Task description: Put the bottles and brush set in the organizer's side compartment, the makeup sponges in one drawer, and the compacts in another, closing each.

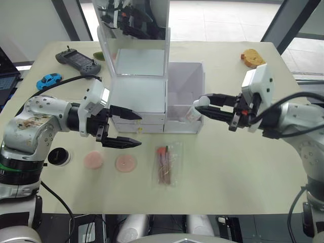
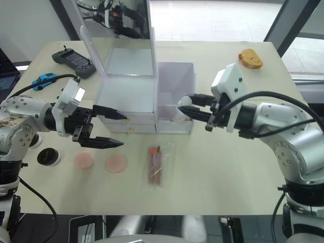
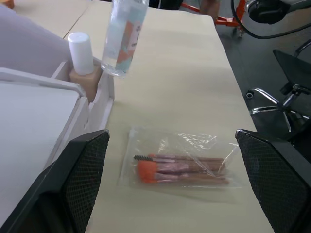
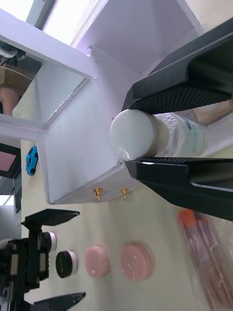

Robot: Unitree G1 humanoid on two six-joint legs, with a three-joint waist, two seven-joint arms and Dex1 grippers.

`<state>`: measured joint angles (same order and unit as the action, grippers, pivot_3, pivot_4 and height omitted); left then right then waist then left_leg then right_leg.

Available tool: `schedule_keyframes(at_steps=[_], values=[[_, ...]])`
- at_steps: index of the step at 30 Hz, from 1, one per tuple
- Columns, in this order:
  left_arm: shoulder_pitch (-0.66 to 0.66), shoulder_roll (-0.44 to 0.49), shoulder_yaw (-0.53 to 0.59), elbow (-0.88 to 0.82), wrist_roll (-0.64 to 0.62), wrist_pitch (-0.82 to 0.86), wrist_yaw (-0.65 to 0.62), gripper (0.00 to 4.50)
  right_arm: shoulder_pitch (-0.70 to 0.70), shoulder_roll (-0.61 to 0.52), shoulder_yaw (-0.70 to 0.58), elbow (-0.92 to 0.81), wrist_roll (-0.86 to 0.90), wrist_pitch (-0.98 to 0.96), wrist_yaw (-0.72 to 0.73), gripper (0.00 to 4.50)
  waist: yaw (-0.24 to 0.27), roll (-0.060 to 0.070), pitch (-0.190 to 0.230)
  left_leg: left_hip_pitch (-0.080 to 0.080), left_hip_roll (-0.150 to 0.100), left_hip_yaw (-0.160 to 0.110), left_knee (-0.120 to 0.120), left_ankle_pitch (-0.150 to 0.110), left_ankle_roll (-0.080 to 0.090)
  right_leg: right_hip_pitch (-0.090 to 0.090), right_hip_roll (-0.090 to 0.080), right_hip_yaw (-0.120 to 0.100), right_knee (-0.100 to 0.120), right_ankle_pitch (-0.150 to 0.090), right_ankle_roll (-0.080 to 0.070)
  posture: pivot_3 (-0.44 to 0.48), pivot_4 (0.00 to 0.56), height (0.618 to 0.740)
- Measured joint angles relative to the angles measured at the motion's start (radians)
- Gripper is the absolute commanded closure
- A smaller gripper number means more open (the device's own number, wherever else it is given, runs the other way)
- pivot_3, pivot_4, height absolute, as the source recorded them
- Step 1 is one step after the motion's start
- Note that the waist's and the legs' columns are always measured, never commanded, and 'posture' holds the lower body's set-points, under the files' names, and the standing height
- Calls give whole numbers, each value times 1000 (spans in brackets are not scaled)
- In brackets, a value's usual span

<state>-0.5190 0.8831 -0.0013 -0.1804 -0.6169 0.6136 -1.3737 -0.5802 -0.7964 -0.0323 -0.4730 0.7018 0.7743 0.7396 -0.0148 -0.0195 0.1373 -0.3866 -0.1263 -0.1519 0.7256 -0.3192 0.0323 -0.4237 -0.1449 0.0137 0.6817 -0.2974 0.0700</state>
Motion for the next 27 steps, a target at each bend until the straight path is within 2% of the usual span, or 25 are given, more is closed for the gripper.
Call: schedule_keyframes(at_steps=[7,17,26,27], values=[[70,12,48,-43,0,-4,58,0,-157,84,139,179,-136,-20,3,3532,1,0,0,-1,-1,-1,0,0,0,0,0,0,0,0,0,0,150,734],[88,32,65,-71,9,-4,103,0,-185,161,230,370,-281,-64,58,3532,-6,0,0,-1,0,0,0,0,0,-2,0,0,2,0,0,0,150,734],[83,53,61,-51,37,-37,92,0,-245,198,309,449,-384,-124,153,3532,-9,0,0,-1,-1,-1,-1,0,0,-2,0,-1,2,0,0,0,150,734],[81,53,61,-45,40,-42,91,0,-247,204,310,456,-390,-127,160,3214,-9,0,0,-1,-1,-1,-1,0,0,-2,0,-1,2,0,0,0,150,734]])
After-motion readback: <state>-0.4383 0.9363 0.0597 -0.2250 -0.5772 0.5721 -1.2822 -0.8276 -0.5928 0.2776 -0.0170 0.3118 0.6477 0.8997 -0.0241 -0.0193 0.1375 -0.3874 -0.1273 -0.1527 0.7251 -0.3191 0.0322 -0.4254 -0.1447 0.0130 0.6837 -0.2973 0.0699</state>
